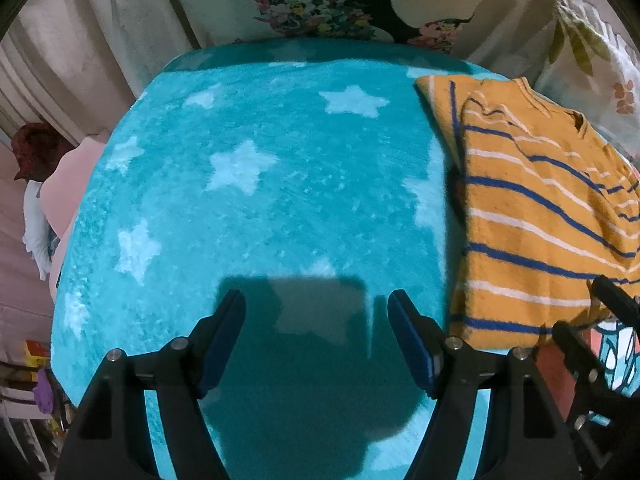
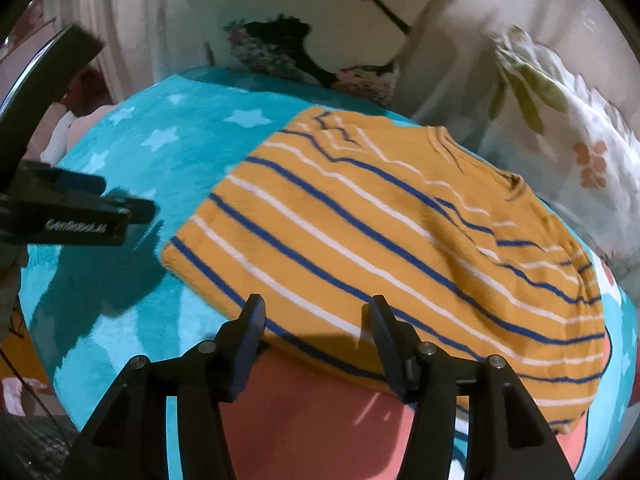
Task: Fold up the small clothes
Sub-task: 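Move both grippers toward the edge of the folded yellow sweater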
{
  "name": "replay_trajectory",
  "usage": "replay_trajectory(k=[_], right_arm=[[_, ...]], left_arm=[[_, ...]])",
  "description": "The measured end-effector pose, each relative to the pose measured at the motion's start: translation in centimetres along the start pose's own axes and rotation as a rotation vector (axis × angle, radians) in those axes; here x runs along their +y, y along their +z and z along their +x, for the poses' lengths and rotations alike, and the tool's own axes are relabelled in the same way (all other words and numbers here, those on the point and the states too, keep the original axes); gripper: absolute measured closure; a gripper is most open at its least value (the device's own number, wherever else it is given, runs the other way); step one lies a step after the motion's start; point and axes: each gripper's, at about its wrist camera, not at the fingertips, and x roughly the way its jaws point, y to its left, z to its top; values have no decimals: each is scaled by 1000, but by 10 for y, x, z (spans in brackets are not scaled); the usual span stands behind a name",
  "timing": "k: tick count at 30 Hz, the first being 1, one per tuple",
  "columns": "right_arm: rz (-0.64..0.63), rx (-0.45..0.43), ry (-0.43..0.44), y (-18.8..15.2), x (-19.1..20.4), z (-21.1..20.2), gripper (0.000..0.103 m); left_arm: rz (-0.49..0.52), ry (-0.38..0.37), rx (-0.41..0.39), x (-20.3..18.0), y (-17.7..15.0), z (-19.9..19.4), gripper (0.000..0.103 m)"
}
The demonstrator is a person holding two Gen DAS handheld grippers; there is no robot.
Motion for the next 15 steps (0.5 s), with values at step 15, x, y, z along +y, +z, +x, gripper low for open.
replay_trajectory(k=[15], right_arm=[[-237,-71,-57,4,56,12,41]], left_arm=[[-33,-339,-19,9,61,19,26]])
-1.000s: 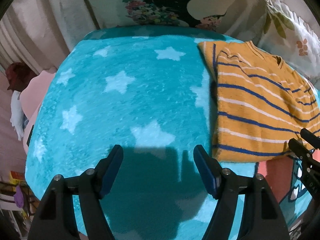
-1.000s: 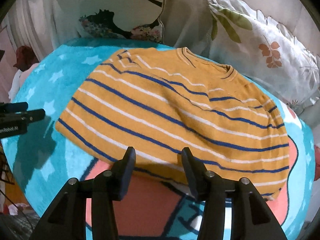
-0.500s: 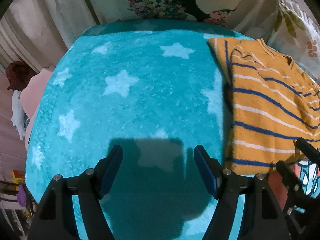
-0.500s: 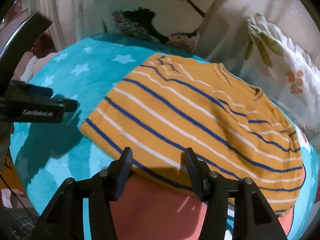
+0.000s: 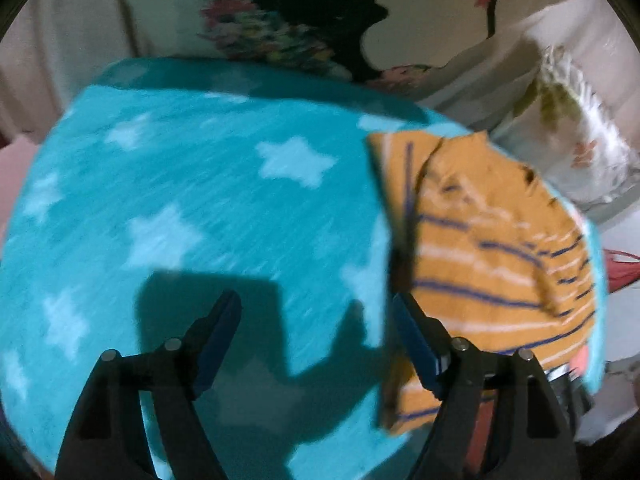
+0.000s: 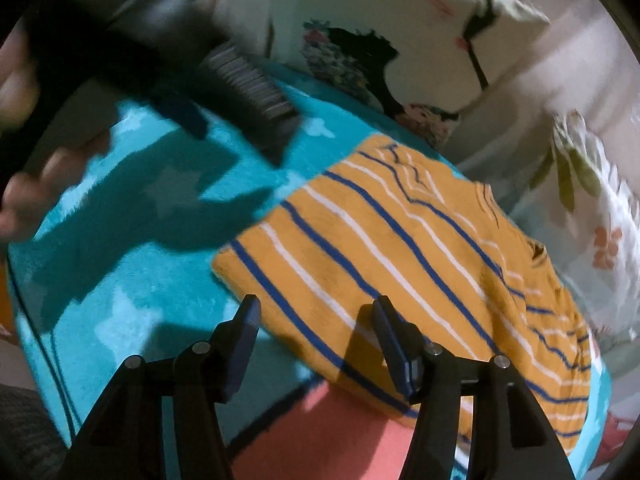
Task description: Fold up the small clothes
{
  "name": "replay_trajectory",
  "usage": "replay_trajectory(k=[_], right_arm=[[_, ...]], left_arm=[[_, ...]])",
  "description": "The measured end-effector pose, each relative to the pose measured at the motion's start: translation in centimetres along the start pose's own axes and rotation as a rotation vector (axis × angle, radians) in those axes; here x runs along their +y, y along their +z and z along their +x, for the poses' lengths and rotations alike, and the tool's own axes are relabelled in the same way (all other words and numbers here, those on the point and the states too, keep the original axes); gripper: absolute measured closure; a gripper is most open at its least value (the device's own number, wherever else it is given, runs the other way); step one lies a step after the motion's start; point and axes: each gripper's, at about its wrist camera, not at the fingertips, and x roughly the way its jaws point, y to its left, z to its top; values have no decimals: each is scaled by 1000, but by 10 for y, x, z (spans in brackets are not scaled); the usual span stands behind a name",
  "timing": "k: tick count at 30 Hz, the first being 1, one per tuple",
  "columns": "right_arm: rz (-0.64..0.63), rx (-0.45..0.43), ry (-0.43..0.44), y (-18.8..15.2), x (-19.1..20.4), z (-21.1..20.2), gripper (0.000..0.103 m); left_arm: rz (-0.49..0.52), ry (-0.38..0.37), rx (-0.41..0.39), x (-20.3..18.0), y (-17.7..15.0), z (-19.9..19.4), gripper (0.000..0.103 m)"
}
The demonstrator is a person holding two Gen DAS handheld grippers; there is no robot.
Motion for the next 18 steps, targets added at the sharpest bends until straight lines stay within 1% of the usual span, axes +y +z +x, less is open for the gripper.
replay_trajectory(k=[3,5,8,11,13,14,16,18], right_arm=[[-41,-15,-16,4,11,4,41],[-69,-21,-29,5,18,8,41],[-98,-25,-45,4,26,12,39],[-116,-37,-72,3,31,13,36],[-119,-42,-87,2,32,13,34],[-124,-47,-101,2,32,14,33],[-126,-52,-112,3,33,14,31],[-126,-57,-119,5,33,16,31]], left_arm=[[28,-70,26,-8,18,11,25],[53,-103,56,-16,28,21,25],[92,-177,96,-30,43,35,24],[89,-221,140,-39,55,54,24],[80,-231,160,-43,62,64,21],[79,-237,157,-46,66,67,18],[80,-244,164,-51,71,70,17],[93,-222,176,-59,75,76,14]])
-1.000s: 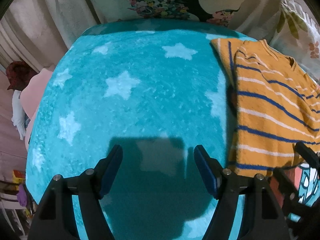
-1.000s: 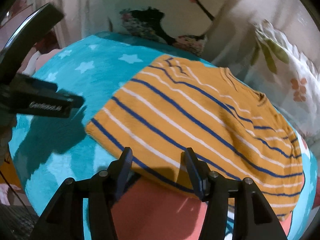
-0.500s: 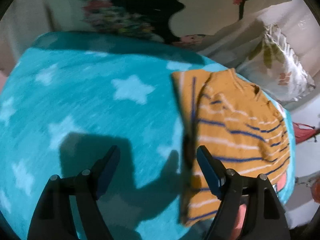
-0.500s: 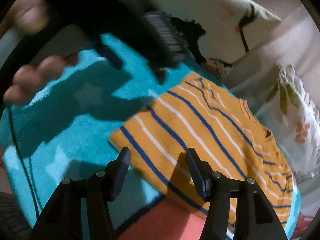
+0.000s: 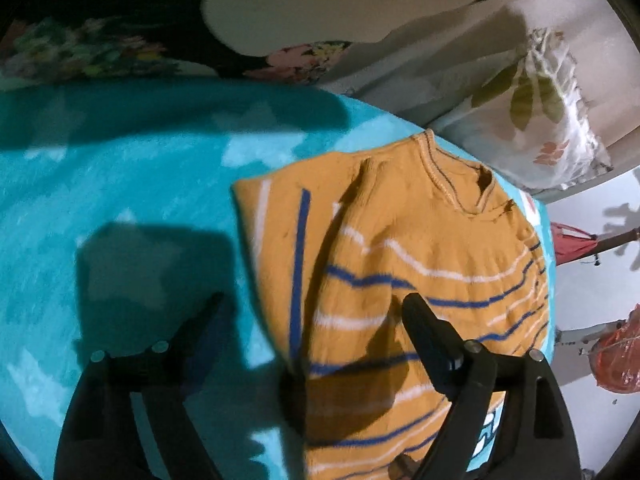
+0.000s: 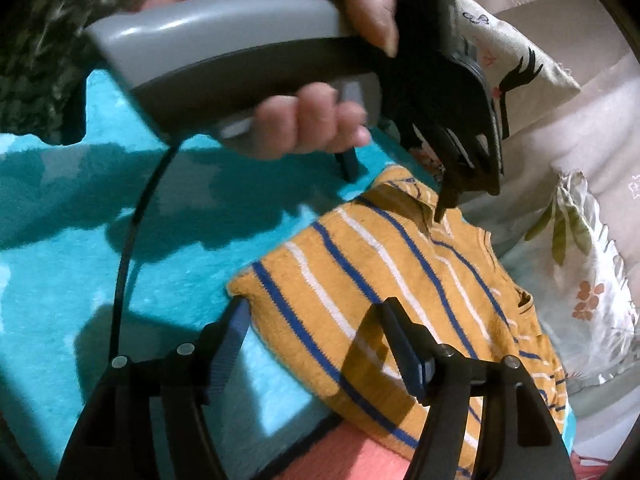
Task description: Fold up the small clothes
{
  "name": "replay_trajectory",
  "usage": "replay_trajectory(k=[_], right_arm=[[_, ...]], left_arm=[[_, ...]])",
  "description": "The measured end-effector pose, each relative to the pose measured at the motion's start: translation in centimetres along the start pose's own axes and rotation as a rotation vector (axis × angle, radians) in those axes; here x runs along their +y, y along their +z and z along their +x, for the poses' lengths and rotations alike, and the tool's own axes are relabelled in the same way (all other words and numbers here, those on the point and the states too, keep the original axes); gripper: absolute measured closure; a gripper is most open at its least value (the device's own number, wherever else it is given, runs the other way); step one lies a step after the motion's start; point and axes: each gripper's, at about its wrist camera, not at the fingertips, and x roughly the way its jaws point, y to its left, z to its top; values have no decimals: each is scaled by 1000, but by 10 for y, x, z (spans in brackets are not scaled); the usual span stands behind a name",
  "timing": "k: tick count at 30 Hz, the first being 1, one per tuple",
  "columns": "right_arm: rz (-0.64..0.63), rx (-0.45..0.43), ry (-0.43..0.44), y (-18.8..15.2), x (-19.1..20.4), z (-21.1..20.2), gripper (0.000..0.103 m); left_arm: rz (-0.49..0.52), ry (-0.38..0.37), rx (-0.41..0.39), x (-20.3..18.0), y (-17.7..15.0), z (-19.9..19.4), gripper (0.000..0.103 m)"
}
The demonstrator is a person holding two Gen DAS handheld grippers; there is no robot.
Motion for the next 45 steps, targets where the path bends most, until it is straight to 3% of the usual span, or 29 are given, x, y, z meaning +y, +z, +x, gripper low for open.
replay_trajectory(k=[4,5,6,7,8,9,12,19,25,30,34,37,39,42,45], right_arm=[[37,-11,10,9,-6,12,31],[54,-5,37,11,-9,16,41],[71,9,66,14,-11,19,73],[76,27,35,15,-12,21,85],[87,21,42,15,-14,19,85],[108,14,51,14,-18,15,85],[154,-23,41,11,-32,-5,86],[263,-91,17,-11,-77,-44,86],[376,-116,-31,-57,-137,-76,86],[500,-76,-106,-114,-200,-90,86],[622,28,-116,-173,-239,-84,86],[754,107,-27,-213,-263,-66,86],[832,105,54,-227,-276,-63,82],[881,95,125,-231,-291,-69,70],[942,60,177,-239,-314,-87,67]], left_arm=[[31,68,12,-14,6,10,12],[44,96,19,-19,6,12,14],[59,113,19,-23,6,13,38],[79,115,14,-28,7,12,57],[75,87,25,-30,7,11,76],[58,81,23,-30,7,8,81],[46,96,-5,-41,7,-1,85],[54,112,-59,-93,14,-19,87],[140,76,-80,-189,25,-9,87],[257,53,-51,-289,24,34,87],[307,32,-13,-346,20,75,87],[224,-30,-7,-353,20,82,76],[190,-46,-25,-350,16,73,60],[185,23,-98,-335,7,41,50],[159,128,-166,-308,-13,6,39]])
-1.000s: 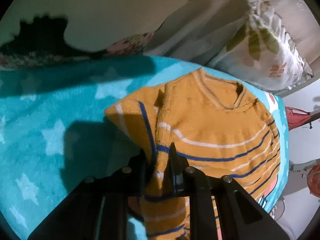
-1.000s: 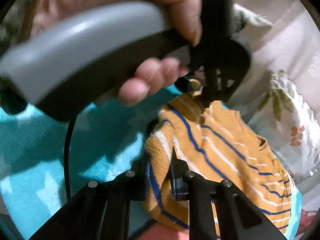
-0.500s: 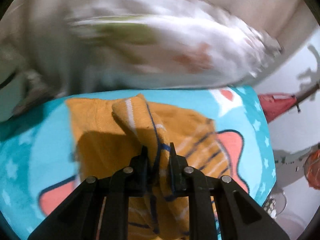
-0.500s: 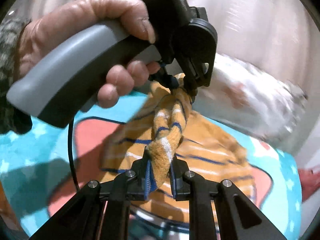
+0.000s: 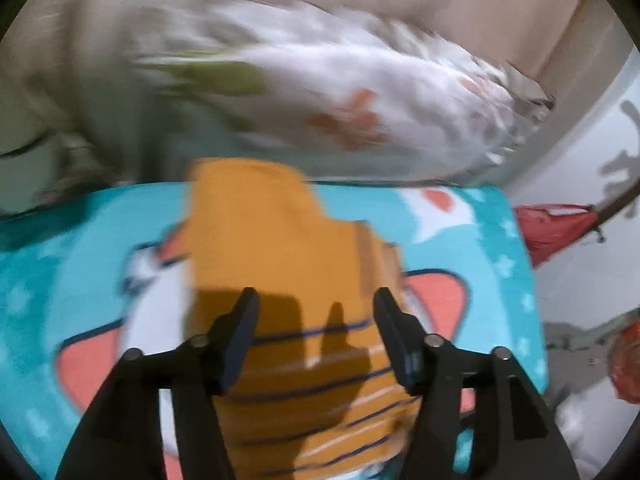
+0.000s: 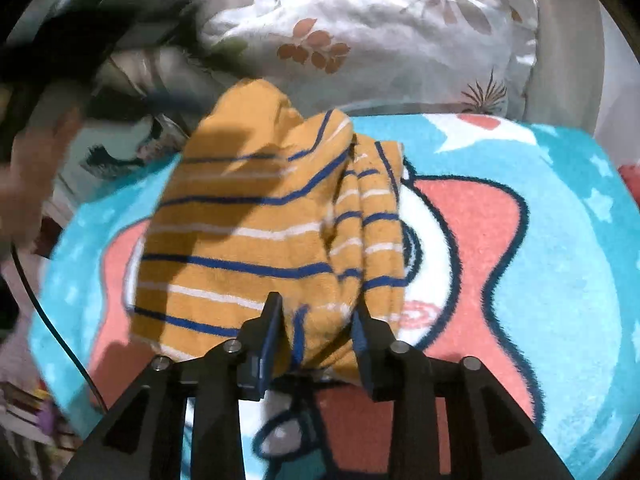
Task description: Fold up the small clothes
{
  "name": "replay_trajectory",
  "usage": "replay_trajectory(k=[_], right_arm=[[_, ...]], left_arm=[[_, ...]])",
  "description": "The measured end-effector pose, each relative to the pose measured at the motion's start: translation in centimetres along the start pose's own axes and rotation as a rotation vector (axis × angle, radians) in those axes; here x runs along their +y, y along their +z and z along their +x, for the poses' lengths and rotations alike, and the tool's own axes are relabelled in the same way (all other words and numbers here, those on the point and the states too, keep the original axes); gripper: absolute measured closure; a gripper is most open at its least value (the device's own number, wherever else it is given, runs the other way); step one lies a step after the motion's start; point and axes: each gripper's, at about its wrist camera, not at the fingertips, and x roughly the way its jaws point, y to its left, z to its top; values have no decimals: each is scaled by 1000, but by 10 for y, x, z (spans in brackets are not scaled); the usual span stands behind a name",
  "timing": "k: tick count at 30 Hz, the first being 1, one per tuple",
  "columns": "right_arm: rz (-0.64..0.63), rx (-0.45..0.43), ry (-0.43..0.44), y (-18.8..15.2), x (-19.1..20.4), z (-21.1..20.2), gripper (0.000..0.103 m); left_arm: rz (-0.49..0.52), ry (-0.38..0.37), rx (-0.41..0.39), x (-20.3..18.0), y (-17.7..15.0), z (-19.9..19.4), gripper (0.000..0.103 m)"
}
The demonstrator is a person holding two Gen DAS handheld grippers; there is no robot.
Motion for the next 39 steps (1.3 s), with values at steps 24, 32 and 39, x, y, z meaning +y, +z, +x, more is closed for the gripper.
replay_trajectory(k=[24,32,39], right_arm=[[273,87,119,64,-65,62,94],[187,58,-19,74,-62,48,77],[217,-20,173,107,-42,29,73]], left_arm=[[-45,244,65,30,-99,30,36],[-102,228,146,44,-100,54,28],[-111,209,158,42,-125,39,28]])
